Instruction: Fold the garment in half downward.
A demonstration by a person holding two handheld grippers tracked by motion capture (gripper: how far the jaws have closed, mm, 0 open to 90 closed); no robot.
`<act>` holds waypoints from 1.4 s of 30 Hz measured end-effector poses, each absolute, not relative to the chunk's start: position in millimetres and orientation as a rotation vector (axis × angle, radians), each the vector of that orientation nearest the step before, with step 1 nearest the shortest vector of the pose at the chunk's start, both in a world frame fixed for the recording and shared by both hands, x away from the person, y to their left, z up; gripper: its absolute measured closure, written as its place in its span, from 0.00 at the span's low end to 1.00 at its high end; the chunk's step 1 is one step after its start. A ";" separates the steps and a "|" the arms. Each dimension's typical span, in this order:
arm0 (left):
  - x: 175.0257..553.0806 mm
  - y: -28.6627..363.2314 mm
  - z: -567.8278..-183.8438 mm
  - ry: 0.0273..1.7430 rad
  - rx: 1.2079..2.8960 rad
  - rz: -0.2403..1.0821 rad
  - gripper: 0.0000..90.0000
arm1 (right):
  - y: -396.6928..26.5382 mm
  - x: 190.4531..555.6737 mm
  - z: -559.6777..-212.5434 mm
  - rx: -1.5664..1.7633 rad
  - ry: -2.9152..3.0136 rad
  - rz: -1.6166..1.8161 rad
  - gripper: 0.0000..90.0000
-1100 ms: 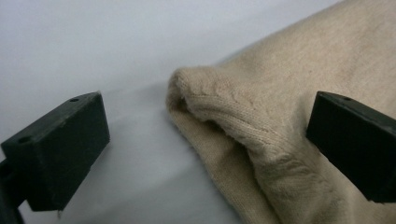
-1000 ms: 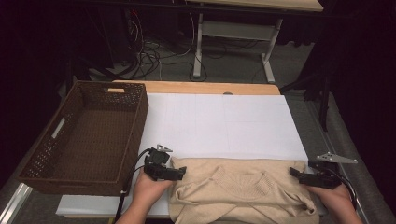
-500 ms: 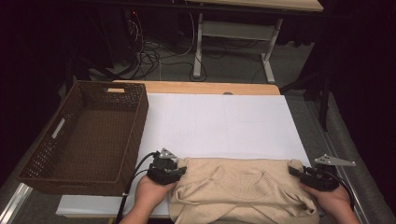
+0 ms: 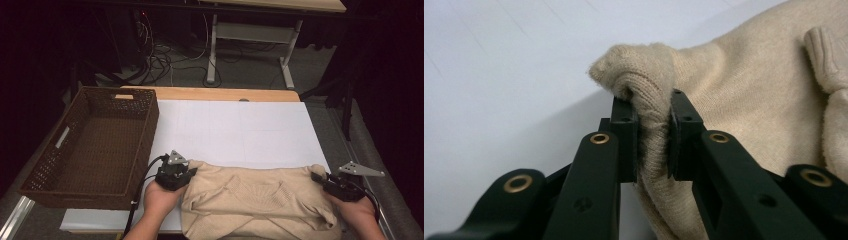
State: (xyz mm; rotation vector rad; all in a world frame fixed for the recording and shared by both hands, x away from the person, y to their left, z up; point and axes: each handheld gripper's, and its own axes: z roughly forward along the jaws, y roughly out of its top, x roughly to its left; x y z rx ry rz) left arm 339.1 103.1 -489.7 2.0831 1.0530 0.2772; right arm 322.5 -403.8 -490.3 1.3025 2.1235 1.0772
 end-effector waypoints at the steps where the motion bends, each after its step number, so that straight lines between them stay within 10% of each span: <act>1: 342.2 104.0 -486.6 1.051 2.081 0.283 0.83 | -402.0 325.1 -487.9 1.296 2.122 1.073 0.80; 34: 450.2 96.8 -434.9 1.080 1.950 0.523 0.83 | -384.3 435.7 -435.2 1.248 1.884 1.069 0.79; 42: 461.6 86.9 -464.0 1.178 2.001 0.474 0.72 | -385.8 457.0 -466.5 1.365 1.926 1.007 0.76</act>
